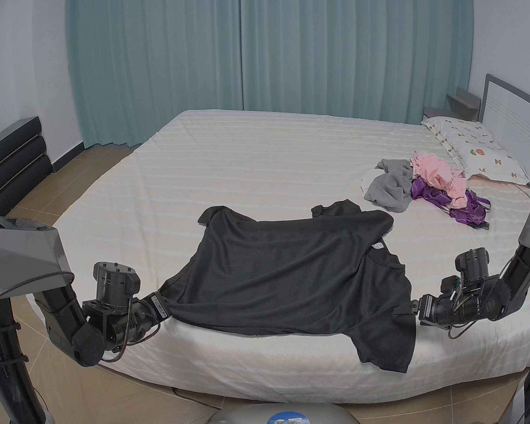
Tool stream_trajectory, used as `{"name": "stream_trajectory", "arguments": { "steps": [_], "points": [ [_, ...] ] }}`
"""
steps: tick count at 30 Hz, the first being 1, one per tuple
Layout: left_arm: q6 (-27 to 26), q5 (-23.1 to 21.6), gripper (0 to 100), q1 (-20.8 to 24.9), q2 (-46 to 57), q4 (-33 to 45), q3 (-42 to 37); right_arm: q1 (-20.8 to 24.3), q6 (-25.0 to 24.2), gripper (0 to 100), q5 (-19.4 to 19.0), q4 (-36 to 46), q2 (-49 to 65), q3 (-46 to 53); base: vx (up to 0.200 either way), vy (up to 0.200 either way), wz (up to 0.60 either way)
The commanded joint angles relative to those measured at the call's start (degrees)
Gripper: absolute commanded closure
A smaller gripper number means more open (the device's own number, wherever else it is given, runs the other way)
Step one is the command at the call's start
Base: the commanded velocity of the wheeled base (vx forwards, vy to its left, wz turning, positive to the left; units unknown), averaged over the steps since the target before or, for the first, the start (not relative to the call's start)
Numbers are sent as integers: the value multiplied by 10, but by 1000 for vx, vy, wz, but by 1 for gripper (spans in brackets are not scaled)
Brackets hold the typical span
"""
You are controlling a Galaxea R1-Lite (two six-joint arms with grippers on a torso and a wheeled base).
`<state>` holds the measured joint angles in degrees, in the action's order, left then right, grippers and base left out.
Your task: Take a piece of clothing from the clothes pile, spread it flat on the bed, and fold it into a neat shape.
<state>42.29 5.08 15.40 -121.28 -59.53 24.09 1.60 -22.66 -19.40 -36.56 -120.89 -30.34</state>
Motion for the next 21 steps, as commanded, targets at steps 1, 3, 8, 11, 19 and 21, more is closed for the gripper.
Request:
{"name": "stream_trajectory", "arguments": {
  "steps": [1, 3, 8, 11, 19, 21],
  "points": [
    [0, 0, 100, 0, -2, -1, -1, 2, 1, 0, 8, -4, -52, -24, 0, 0, 0],
    [0, 0, 100, 0, -2, -1, -1, 2, 1, 100, 17, -12, -59, -26, 0, 0, 0],
    [0, 0, 100, 0, -3, 0, -3, -10, 3, 100, 26, -13, -40, -8, 0, 0, 0],
    [0, 0, 100, 1, -3, 0, -4, -23, 8, 100, 26, -12, -20, 13, 0, 0, 0],
    [-1, 0, 100, 9, -3, 0, -8, -62, 34, 100, 26, -7, 34, 63, 0, 0, 0],
    [-1, 0, 100, 10, -3, 0, -10, -73, 48, 100, 26, -7, 38, 72, 0, 0, 0]
  ]
}}
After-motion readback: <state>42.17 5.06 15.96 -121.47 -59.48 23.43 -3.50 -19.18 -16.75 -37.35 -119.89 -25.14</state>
